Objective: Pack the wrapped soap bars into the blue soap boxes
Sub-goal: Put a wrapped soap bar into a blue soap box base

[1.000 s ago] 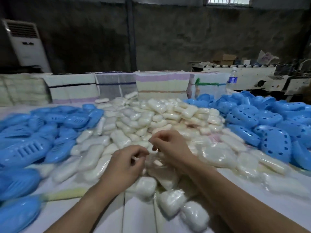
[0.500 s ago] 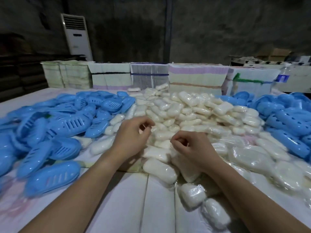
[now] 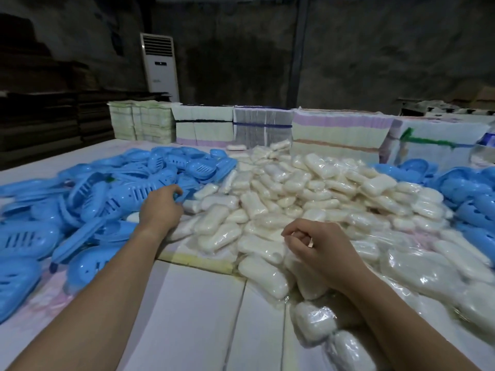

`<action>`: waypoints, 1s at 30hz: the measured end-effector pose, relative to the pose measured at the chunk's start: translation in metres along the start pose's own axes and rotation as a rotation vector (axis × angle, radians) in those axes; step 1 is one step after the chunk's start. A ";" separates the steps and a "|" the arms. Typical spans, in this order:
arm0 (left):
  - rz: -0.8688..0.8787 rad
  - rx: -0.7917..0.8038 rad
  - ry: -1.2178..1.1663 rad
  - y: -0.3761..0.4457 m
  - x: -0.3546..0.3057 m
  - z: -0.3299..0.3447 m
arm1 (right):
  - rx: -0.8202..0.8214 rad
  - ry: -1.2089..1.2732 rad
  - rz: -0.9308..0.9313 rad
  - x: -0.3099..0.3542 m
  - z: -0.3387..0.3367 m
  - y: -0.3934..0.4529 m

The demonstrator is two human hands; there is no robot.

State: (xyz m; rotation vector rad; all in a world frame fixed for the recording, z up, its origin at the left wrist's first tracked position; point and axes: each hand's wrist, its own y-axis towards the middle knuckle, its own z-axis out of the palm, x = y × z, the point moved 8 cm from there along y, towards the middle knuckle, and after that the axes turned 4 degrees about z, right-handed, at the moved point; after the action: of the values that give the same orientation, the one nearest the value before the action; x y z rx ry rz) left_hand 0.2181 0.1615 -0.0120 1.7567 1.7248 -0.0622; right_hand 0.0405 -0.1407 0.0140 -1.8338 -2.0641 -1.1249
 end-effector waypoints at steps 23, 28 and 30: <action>0.476 -0.641 -0.519 -0.055 -0.096 -0.084 | -0.046 0.028 0.033 0.001 -0.007 -0.001; 0.321 -0.409 -0.927 -0.073 -0.118 -0.057 | -0.136 0.073 0.048 -0.003 -0.014 -0.002; 0.244 -0.189 -1.009 -0.083 -0.133 -0.025 | -0.218 0.139 0.085 -0.009 -0.021 -0.003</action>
State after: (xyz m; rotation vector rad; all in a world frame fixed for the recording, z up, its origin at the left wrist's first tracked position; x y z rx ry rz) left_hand 0.1158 0.0500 0.0354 1.3897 0.7534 -0.5551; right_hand 0.0332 -0.1606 0.0221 -1.8560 -1.8325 -1.4595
